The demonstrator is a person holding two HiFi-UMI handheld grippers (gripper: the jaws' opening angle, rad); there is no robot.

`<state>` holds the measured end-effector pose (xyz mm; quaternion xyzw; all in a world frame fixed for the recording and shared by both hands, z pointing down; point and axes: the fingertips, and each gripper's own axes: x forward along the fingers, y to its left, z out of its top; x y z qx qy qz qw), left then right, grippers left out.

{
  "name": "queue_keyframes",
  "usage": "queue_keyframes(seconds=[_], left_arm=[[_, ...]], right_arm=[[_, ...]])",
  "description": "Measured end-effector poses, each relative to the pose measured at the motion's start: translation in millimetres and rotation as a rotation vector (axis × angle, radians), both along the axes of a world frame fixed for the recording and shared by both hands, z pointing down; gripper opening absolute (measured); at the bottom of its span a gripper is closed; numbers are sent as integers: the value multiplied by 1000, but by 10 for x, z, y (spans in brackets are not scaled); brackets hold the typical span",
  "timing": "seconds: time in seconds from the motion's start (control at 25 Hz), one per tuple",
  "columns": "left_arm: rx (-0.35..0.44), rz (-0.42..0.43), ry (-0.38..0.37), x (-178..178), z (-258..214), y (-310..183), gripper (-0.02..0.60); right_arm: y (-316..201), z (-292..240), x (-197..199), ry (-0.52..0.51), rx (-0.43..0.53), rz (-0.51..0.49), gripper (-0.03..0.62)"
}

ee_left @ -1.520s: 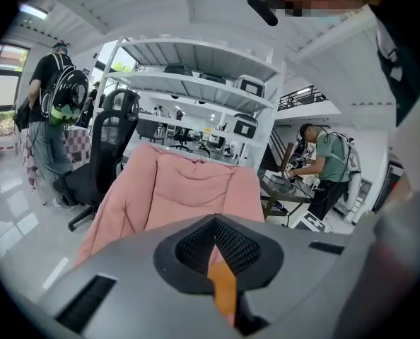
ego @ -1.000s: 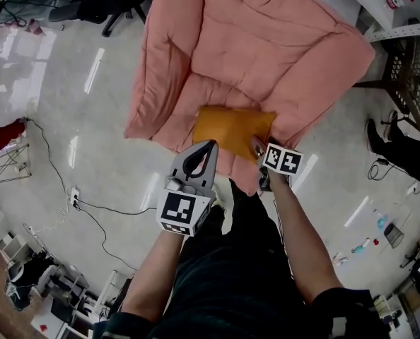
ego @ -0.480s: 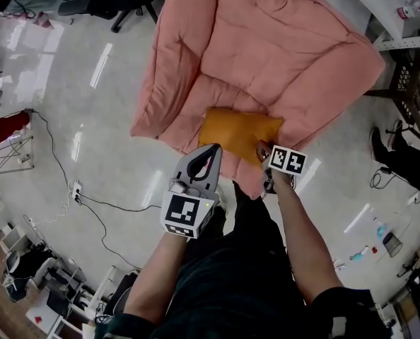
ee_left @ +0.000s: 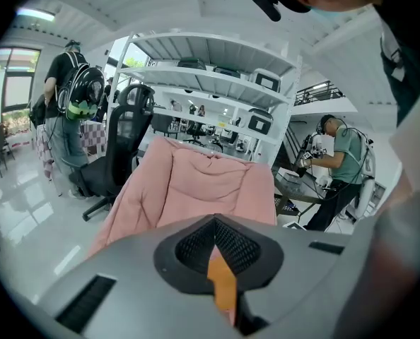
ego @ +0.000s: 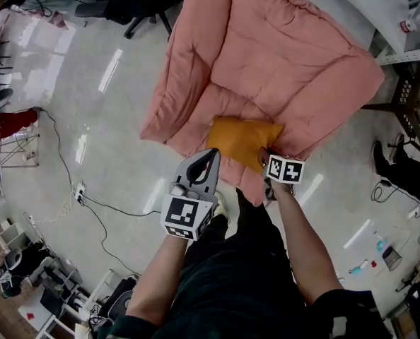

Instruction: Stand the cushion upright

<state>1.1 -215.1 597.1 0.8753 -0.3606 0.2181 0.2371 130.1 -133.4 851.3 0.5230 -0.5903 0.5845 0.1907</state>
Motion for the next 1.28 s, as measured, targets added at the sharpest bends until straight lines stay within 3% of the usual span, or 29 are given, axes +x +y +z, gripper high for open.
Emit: queue_keyframes(seconds=[0.4, 1.0, 1.28], left_arm=[[54, -55, 12, -256, -292, -69, 6], [139, -117, 34, -441, -735, -188, 6], [145, -138, 34, -513, -773, -248, 6]], right_arm=[[-344, -592, -368, 8, 119, -208, 44], [-1221, -1636, -562, 165, 349, -679, 31], [-1662, -1784, -505, 255, 417, -870, 29]])
